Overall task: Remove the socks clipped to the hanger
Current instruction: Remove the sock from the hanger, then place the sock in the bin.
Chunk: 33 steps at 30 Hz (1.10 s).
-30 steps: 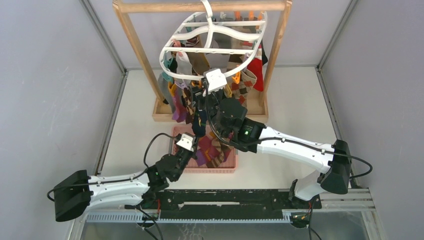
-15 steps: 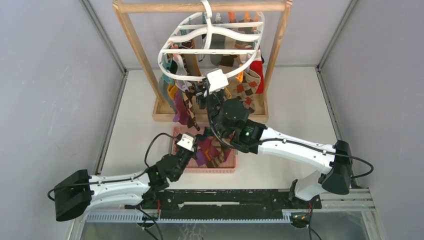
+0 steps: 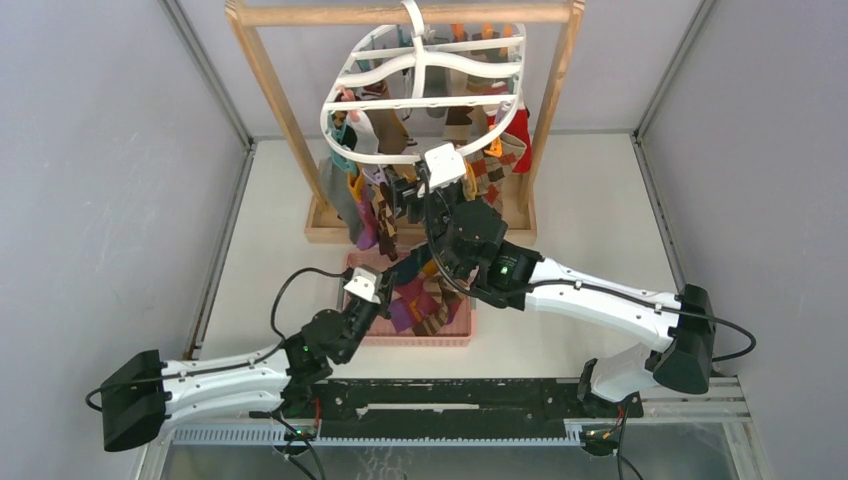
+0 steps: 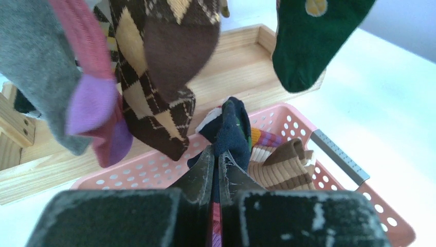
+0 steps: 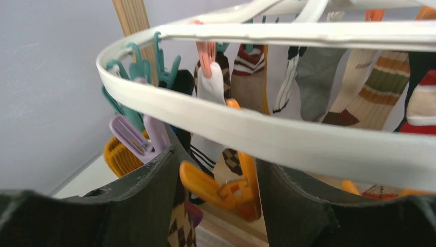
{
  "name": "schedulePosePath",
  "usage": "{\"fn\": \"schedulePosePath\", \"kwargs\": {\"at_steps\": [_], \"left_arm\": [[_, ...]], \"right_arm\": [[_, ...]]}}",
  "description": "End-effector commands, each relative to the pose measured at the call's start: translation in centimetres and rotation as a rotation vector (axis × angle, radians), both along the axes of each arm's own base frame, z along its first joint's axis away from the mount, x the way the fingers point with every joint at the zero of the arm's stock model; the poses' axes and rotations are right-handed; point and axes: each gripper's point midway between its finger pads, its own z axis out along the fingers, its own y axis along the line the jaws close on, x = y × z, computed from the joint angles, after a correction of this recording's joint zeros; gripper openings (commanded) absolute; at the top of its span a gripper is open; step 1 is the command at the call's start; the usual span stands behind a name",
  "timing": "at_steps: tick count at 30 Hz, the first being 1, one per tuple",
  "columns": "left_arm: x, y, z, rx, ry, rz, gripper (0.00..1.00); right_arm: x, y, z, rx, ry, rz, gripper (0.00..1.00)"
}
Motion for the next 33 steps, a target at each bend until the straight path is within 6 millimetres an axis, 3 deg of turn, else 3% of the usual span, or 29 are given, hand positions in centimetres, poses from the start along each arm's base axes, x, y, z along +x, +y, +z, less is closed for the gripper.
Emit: {"fn": "schedulePosePath", "kwargs": {"at_steps": [1, 16, 33], "left_arm": [[-0.4, 0.0, 3.0, -0.106, -0.019, -0.025, 0.05], [-2.0, 2.6, 3.0, -0.231, 0.060, -0.022, 0.05], [-3.3, 4.5, 6.3, -0.389, 0.039, -0.049, 0.05]], "right_arm": [[-0.6, -1.2, -0.2, 0.049, 0.031, 0.030, 0.65], [-3.0, -5.4, -4.9, 0.121, 0.107, 0.058, 0.67], [-5.1, -10.6, -8.1, 0.194, 0.141, 0.035, 0.67]]}}
